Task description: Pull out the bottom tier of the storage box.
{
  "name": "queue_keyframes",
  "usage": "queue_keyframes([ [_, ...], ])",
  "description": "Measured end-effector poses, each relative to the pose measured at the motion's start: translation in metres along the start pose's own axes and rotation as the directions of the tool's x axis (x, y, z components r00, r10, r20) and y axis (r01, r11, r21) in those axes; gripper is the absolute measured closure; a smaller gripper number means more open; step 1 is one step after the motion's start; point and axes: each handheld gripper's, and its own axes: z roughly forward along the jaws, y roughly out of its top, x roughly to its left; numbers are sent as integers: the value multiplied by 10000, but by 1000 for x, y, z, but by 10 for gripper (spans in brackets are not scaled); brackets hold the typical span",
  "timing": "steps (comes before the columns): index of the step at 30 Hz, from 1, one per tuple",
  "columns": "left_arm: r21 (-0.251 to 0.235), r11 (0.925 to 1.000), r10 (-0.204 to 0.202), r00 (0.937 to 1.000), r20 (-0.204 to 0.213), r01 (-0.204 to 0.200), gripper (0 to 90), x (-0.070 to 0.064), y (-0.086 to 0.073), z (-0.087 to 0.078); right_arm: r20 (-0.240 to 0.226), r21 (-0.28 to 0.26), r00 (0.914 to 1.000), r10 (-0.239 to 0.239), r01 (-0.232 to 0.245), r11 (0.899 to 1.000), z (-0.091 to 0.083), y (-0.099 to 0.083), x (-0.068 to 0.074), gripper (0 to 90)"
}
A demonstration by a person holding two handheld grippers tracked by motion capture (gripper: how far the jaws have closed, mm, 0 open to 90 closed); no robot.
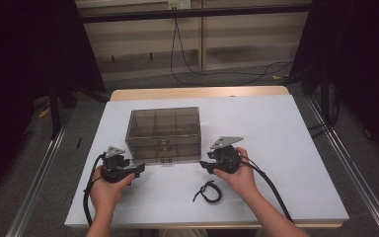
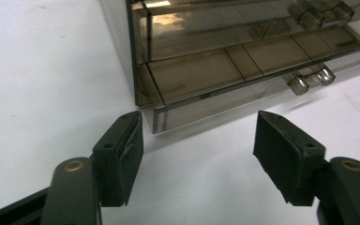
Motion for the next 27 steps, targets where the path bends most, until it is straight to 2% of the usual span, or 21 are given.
queue_keyframes([
  [2, 30, 10000, 19, 10000, 75, -19, 364, 0, 0, 1, 86, 47, 9999, -80, 79, 10000, 4, 3, 1, 561],
  [6, 8, 10000, 85, 9999, 65, -85, 404, 2, 1, 3, 80, 81, 9998, 163, -164, 9998, 12, 2, -1, 607],
  [8, 73, 10000, 47, 10000, 42, -48, 414, 2, 1, 4, 110, 93, 9999, -100, 99, 9999, 15, 2, 0, 627],
  [9, 144, 9998, 159, 9999, 9, -159, 423, 2, 1, 4, 144, 137, 9997, -207, 205, 9997, 16, 2, 0, 637],
  [11, 169, 9998, 58, 10000, -43, -57, 448, 3, 1, 3, -115, 76, 9999, -82, 83, 9999, 18, 2, 1, 702],
  [14, 117, 9999, -118, 9999, -23, 118, 476, 3, 1, 2, -58, 63, 9996, -294, 294, 9995, 19, 3, 3, 713],
  [15, 191, 9998, -79, 10000, 55, 78, 492, 5, 1, 0, -30, 217, 9995, -320, 321, 9992, 18, 3, 3, 736],
  [17, 198, 9996, -194, 9998, 43, 193, 504, 5, 1, -1, -156, 233, 9997, -200, 204, 9995, 18, 2, 5, 744],
  [27, 358, 9992, -177, 9998, 80, 174, 550, 5, -1, -6, -268, 453, 9984, -491, 503, 9977, 13, -1, 10, 775],
])
